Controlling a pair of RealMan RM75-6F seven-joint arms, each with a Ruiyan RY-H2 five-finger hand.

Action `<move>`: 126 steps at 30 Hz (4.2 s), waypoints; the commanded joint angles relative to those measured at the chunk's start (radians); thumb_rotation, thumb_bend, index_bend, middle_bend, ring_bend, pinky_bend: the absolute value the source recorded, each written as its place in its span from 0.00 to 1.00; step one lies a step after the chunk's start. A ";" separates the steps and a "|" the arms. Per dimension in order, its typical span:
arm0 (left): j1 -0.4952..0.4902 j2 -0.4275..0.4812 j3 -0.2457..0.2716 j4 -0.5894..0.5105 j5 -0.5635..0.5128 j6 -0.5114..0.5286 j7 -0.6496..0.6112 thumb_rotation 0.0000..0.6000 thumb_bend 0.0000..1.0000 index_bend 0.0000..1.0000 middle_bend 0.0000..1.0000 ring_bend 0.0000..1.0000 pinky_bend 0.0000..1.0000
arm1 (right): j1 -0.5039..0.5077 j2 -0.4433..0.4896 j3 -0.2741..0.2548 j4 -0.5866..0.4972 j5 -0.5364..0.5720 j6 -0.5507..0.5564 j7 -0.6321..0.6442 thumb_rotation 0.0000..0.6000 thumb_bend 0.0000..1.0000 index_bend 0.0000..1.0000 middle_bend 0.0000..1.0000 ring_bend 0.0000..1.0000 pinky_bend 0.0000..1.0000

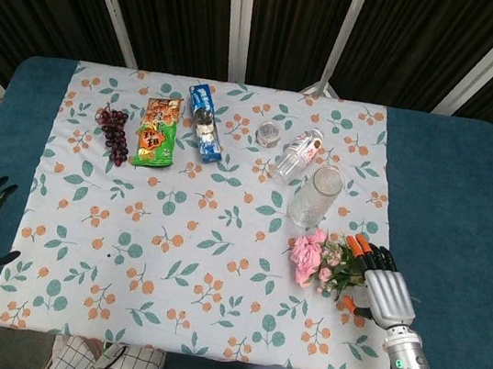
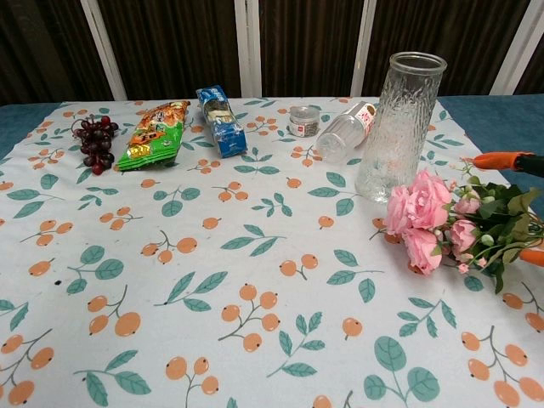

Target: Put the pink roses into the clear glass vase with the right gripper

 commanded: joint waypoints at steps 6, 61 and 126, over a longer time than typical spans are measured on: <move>-0.006 0.007 0.002 -0.003 -0.004 -0.015 -0.015 1.00 0.00 0.00 0.00 0.00 0.00 | 0.059 -0.082 0.040 0.063 0.100 -0.051 -0.062 1.00 0.31 0.00 0.00 0.00 0.00; -0.020 0.002 0.006 -0.027 -0.012 -0.042 -0.023 1.00 0.00 0.00 0.00 0.00 0.00 | 0.118 -0.062 0.604 -0.033 0.236 0.351 0.684 1.00 0.31 0.44 0.53 0.43 0.22; -0.033 0.017 0.009 -0.039 -0.042 -0.088 -0.057 1.00 0.00 0.00 0.00 0.00 0.00 | 0.491 -0.503 0.645 0.447 0.397 0.305 0.790 1.00 0.31 0.40 0.51 0.41 0.22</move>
